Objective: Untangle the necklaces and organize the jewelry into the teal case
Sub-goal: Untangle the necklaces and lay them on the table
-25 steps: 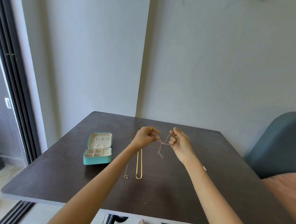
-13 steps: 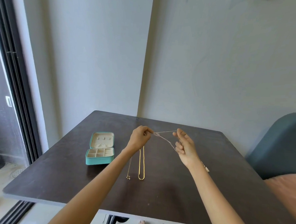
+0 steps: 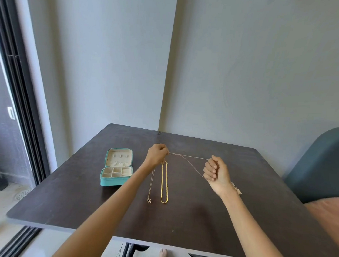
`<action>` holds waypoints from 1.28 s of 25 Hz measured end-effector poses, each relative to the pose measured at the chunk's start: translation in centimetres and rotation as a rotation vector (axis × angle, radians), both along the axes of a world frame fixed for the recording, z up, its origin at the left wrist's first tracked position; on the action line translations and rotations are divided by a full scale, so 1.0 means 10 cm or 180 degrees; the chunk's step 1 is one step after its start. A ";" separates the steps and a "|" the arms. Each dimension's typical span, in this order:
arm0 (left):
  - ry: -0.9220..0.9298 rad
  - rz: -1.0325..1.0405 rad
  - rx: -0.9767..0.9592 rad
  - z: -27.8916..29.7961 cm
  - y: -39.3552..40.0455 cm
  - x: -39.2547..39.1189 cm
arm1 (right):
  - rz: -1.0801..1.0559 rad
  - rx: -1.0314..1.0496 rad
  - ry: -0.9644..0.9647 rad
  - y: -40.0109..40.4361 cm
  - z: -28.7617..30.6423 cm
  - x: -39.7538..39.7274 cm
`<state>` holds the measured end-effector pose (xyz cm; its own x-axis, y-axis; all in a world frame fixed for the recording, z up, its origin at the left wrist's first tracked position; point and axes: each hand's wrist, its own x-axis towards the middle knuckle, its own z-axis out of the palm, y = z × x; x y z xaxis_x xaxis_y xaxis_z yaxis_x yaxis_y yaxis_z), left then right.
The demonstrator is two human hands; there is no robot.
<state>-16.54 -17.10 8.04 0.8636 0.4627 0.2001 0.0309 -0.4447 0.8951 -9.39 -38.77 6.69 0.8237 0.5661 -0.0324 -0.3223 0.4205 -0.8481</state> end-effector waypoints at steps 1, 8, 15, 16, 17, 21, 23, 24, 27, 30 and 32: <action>0.0084 -0.0101 -0.0113 0.00 0.02 -0.01 | -0.0037 -0.0003 0.0015 -0.02 -0.01 0.00; 0.0106 -0.0680 -0.1418 0.00 0.02 -0.07 | -0.0621 0.0822 0.0462 -0.04 -0.14 0.04; -0.0584 -0.1046 -0.3528 -0.21 -0.16 -0.04 | -0.0626 0.0276 0.0461 0.07 -0.15 0.07; -0.0647 -0.1016 -0.3746 -0.24 -0.20 -0.03 | -0.0538 -0.0050 0.0372 0.08 -0.16 0.05; -0.0680 -0.0962 -0.3928 -0.26 -0.25 -0.02 | -0.0412 -0.0440 0.0244 0.09 -0.17 0.02; -0.0769 -0.0780 -0.4402 -0.31 -0.43 0.02 | 0.0045 -0.1996 -0.0480 0.13 -0.23 -0.12; -0.0846 -0.0807 -0.4555 -0.33 -0.50 0.05 | 0.0023 -0.2260 -0.0784 0.16 -0.23 -0.16; -0.0898 -0.0832 -0.4624 -0.34 -0.53 0.06 | -0.0037 -0.2267 -0.0944 0.17 -0.23 -0.18; -0.1084 -0.0885 -0.4839 -0.36 -0.56 0.08 | -0.0201 -0.2251 -0.1693 0.20 -0.24 -0.19; -0.1159 -0.0895 -0.5012 -0.38 -0.59 0.10 | -0.0473 -0.2346 -0.2452 0.24 -0.28 -0.17; -0.1105 -0.0923 -0.5035 -0.39 -0.61 0.10 | -0.0637 -0.2381 -0.2697 0.27 -0.32 -0.17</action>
